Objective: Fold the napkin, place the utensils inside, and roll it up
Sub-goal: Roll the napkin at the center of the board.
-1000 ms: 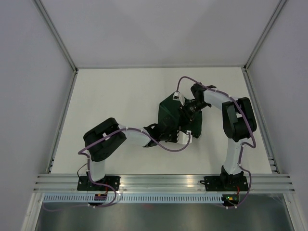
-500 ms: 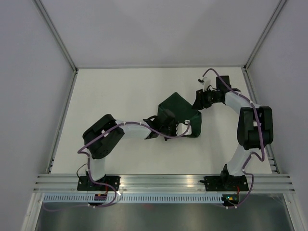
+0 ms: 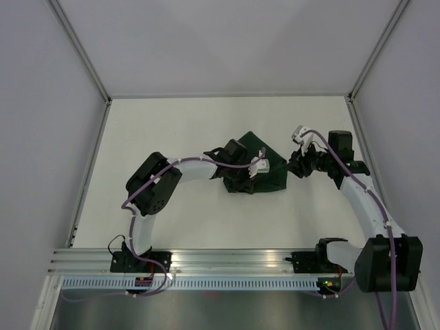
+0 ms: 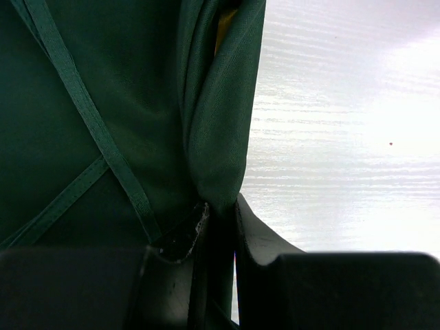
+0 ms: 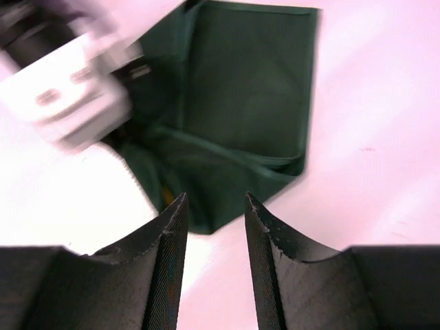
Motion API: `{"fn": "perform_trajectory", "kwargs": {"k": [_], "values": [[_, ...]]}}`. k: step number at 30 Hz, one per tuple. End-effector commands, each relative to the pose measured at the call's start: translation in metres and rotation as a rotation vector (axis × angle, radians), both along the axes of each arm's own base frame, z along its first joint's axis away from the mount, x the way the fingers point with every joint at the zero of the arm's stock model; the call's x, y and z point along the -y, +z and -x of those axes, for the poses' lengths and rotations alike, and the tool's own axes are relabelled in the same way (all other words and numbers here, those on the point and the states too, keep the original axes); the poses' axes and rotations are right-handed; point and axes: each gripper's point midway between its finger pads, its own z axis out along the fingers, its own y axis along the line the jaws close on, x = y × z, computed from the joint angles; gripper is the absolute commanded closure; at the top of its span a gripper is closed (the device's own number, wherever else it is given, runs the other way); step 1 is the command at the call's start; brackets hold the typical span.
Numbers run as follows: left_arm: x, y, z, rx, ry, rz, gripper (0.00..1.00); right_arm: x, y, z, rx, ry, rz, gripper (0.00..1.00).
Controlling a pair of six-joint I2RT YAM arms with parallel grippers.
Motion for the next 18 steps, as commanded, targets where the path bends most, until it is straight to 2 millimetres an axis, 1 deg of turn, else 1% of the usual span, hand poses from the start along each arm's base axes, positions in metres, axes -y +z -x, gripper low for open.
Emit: {"fn": "perform_trajectory", "kwargs": {"k": [1, 2, 3, 4, 5, 6, 7, 9, 14, 15, 16, 17, 18], "values": [[-0.013, -0.023, 0.027, -0.233, -0.001, -0.099, 0.98, -0.027, -0.014, 0.047, 0.073, 0.237, 0.092, 0.56], [-0.012, -0.024, 0.027, -0.243, 0.002, -0.111, 0.98, -0.030, -0.019, 0.053, 0.087, 0.252, 0.122, 0.56], [-0.016, -0.031, 0.030, -0.281, 0.005, -0.141, 0.98, -0.029, -0.030, 0.062, 0.103, 0.258, 0.174, 0.56], [-0.012, -0.027, 0.027, -0.281, 0.002, -0.134, 0.98, -0.041, -0.033, 0.067, 0.138, 0.298, 0.199, 0.55], [-0.013, -0.032, 0.030, -0.304, 0.004, -0.151, 0.98, -0.043, -0.044, 0.074, 0.134, 0.310, 0.217, 0.54], [-0.011, -0.029, 0.028, -0.303, 0.004, -0.148, 0.98, -0.047, -0.044, 0.076, 0.154, 0.321, 0.229, 0.53], [-0.011, -0.031, 0.028, -0.313, 0.005, -0.155, 0.98, -0.052, -0.047, 0.076, 0.176, 0.336, 0.252, 0.52], [-0.012, -0.032, 0.028, -0.334, 0.009, -0.171, 0.98, -0.057, -0.059, 0.077, 0.174, 0.370, 0.285, 0.51], [-0.013, -0.035, 0.026, -0.365, 0.017, -0.198, 0.98, -0.060, -0.086, 0.073, 0.142, 0.401, 0.353, 0.48], [-0.013, -0.036, 0.026, -0.373, 0.019, -0.204, 0.98, -0.066, -0.088, 0.074, 0.152, 0.420, 0.359, 0.47], [-0.012, -0.036, 0.027, -0.383, 0.014, -0.204, 0.98, -0.066, -0.092, 0.074, 0.150, 0.417, 0.381, 0.47], [-0.011, -0.035, 0.025, -0.383, 0.013, -0.202, 0.98, -0.071, -0.097, 0.077, 0.148, 0.438, 0.392, 0.47], [-0.011, -0.039, 0.026, -0.393, 0.015, -0.210, 0.98, -0.075, -0.098, 0.075, 0.164, 0.442, 0.400, 0.46]]}}
